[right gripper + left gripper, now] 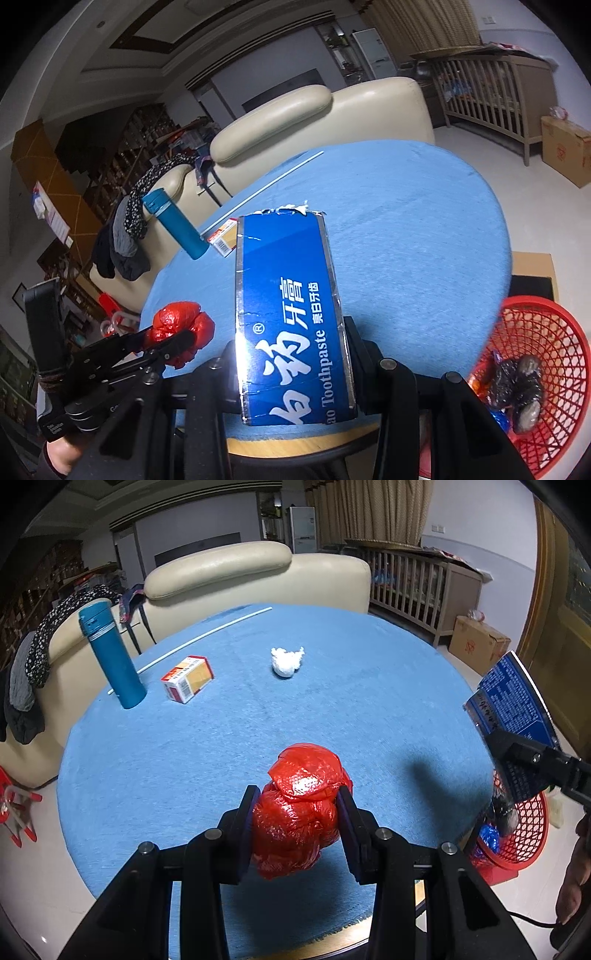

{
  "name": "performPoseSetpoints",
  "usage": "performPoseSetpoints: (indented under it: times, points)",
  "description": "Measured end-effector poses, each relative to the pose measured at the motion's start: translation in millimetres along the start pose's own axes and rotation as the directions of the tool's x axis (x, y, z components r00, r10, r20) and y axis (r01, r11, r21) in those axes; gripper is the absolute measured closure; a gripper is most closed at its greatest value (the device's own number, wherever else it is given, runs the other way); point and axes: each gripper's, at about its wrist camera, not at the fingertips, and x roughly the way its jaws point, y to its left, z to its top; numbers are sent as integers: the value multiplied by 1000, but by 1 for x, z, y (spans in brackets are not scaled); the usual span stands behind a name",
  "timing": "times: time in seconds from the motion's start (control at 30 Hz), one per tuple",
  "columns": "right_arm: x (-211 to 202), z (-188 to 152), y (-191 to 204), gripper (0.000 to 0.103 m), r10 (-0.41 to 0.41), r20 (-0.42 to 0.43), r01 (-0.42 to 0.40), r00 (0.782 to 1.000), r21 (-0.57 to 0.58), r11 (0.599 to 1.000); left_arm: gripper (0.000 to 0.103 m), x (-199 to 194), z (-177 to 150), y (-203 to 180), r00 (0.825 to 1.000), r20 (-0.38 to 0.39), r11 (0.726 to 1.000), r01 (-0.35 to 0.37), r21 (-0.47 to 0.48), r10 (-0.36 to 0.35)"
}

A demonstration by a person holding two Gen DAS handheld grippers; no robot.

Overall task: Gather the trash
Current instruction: 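Carry the red mesh bag and blue toothpaste box over the red basket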

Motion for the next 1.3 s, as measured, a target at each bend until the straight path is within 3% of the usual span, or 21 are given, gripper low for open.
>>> performPoseSetpoints:
  times: [0.87,1.3]
  points:
    - [-68,-17,-103,60,-149,97,128,984,192,973,60,11,7,-89,992,-60,979,122,161,-113]
    - [-90,-38,-165,60,-271,67,242,960,286,927,60,12,20,-142,978,-90,949,203,240,-187]
